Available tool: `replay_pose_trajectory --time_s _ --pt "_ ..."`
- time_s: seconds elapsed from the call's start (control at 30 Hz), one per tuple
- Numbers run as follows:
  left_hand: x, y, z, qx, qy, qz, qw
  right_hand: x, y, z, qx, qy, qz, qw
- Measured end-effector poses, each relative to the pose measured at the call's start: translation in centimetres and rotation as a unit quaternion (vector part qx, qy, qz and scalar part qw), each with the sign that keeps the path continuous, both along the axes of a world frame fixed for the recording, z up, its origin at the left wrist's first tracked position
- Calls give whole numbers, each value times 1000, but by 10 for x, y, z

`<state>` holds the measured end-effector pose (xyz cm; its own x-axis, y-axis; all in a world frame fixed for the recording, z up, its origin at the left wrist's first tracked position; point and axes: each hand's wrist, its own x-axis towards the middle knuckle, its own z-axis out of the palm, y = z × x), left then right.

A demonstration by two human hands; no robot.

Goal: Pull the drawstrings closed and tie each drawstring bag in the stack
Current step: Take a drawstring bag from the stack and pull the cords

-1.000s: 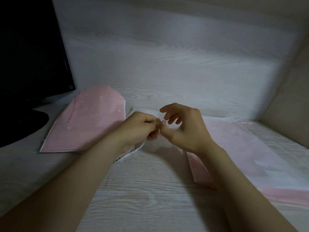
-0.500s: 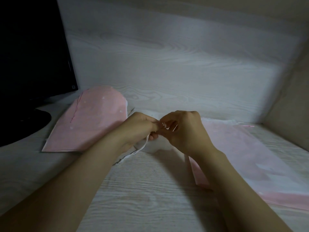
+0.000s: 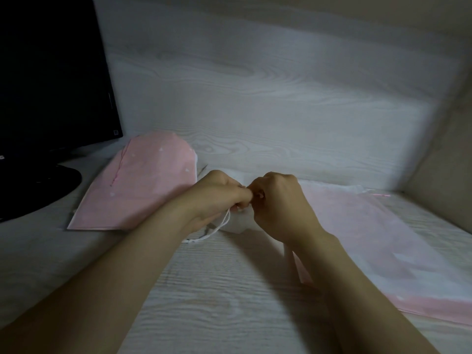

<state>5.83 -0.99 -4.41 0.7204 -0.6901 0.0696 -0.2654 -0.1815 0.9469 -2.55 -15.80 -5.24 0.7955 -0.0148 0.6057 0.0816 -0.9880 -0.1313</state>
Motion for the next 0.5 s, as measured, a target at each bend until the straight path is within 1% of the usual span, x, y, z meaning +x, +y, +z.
replay_pose_trajectory --time_s 0.07,0.1,0.17,0.23,0.3,0.37,0.43,0.5 --pt "1 0 0 0 -8 17 1000 -2 0 0 12 8 3 1000" --pt "1 0 -2 2 -18 42 999 -4 1 1 31 14 8 999" --pt "2 3 -5 -8 -49 95 994 -5 1 3 99 26 18 995" --pt "7 5 -7 -36 -69 114 990 -6 2 7 181 54 31 982" --pt "12 8 -7 -56 -100 120 986 -8 2 10 285 85 57 953" --pt "10 12 -3 -67 -147 113 980 -10 1 13 389 107 74 912" --pt "7 13 0 -75 -170 100 978 -11 -1 12 456 123 79 878" --pt "6 12 1 -68 -190 93 975 -9 -4 9 499 131 81 853"
